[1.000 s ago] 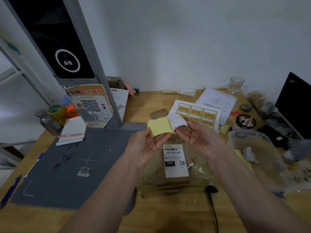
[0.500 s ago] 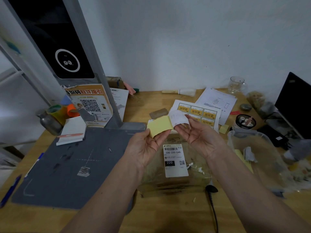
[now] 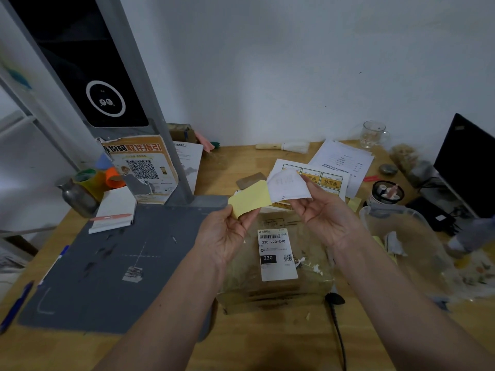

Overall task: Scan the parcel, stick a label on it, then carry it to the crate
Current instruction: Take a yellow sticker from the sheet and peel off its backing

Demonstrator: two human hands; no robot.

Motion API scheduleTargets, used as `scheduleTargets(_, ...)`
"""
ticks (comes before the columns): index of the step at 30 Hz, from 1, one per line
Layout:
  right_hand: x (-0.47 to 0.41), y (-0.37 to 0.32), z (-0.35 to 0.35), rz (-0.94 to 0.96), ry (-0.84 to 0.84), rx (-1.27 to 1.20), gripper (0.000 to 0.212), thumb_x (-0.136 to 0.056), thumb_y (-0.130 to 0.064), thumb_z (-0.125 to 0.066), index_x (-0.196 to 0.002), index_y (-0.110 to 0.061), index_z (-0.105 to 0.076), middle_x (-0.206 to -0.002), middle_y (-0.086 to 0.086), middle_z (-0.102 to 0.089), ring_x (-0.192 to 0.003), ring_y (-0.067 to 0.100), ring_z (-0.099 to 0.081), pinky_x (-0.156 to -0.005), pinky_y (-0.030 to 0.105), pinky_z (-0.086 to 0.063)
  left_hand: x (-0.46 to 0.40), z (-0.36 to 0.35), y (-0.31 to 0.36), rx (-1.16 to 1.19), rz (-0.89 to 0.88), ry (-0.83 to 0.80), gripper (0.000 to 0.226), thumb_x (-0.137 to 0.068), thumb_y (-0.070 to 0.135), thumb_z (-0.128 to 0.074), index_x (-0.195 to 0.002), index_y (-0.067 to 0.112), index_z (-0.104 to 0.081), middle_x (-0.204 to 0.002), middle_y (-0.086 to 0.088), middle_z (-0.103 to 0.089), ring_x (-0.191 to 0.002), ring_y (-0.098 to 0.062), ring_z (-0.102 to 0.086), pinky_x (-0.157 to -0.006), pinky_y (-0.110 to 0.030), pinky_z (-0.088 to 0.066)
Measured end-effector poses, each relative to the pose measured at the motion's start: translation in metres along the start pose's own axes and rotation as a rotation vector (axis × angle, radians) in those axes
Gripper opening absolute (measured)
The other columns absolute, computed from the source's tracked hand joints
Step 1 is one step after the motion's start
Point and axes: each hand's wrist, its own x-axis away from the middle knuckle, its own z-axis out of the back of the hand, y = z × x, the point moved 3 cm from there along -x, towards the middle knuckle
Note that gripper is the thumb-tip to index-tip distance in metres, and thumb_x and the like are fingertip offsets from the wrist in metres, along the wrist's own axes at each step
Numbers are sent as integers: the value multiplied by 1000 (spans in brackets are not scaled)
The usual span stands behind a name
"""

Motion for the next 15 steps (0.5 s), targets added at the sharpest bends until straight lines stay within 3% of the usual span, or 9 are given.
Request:
scheduleTargets(2,1,-4,3,8,9,15,17,-92,2,-47,-105,1,-59,-88,20,-74,-80,28,-73,-59,35,-61,-3,-2,-2,-2,2,5,22,-100,7,-36,-114,-6,-47,-123,-29,-59,-115,-43,-57,-85,-51,-52)
scheduleTargets(7,7,-20,17,56,75,44,17,-92,4,-47,-104,3,-58,-97,20,-70,-90,29,-68,-62,34,-61,-9,-9,-14,-27,4,15,17,-99,6,-37,-107,-4,-47,-108,-29,-64,-104,-42,-61,-60,-52,-58)
scheduleTargets(11,11,-43,29,147,105,39,13,-93,5,-46,-95,-1,-57,-78,13,-76,-72,25,-74,-65,36,-60,-15,-9,-14,-13,-30,54,21,-101,9,-34,-111,-4,-47,-113,-29,-62,-108,-42,-60,-65,-50,-58)
scheduleTargets(15,11,-55,36,171,113,36,15,-93,4,-46,-97,-2,-58,-77,11,-76,-72,23,-74,-64,35,-61,-13,-11,-24,-126,-24,45,16,-99,8,-41,-109,-3,-49,-109,-29,-65,-98,-43,-64,-68,-51,-58)
